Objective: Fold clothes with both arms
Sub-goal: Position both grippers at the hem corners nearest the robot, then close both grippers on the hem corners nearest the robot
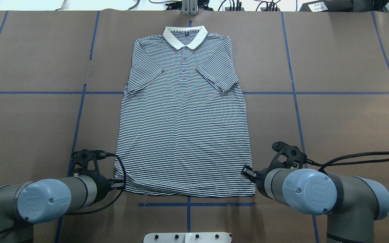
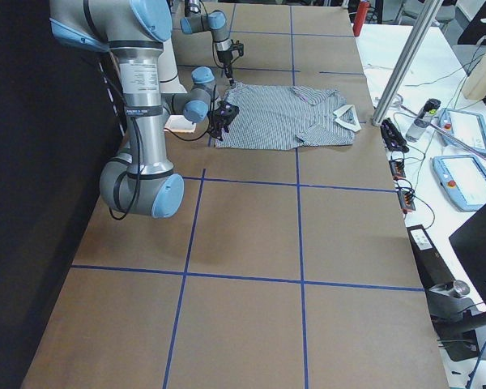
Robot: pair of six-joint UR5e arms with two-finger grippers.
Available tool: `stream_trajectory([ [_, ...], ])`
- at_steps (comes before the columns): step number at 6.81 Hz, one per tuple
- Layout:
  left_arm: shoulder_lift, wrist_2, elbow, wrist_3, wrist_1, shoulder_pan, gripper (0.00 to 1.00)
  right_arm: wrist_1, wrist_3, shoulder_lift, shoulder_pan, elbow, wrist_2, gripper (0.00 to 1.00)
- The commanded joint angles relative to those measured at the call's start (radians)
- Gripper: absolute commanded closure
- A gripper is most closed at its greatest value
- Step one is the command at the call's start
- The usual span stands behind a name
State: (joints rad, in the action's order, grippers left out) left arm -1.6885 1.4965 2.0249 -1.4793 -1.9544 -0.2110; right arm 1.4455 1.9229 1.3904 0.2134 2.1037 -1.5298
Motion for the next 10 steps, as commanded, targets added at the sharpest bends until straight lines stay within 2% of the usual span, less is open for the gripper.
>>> stream_trajectory([
  [1,0.000,-0.012,0.003,-0.001,0.000,-0.001,1.00,0.010,0.004,-0.008,-0.035,-0.036,0.035,0.44],
  [7,0.000,-0.016,0.005,-0.001,0.000,-0.001,1.00,0.012,0.004,-0.010,-0.057,-0.073,0.063,0.45],
  [9,0.000,-0.016,0.006,-0.001,0.000,-0.002,1.00,0.013,0.004,-0.048,-0.061,-0.102,0.063,0.50],
  [10,0.000,-0.016,0.006,-0.001,0.000,-0.002,1.00,0.018,0.004,-0.062,-0.062,-0.106,0.063,0.57],
])
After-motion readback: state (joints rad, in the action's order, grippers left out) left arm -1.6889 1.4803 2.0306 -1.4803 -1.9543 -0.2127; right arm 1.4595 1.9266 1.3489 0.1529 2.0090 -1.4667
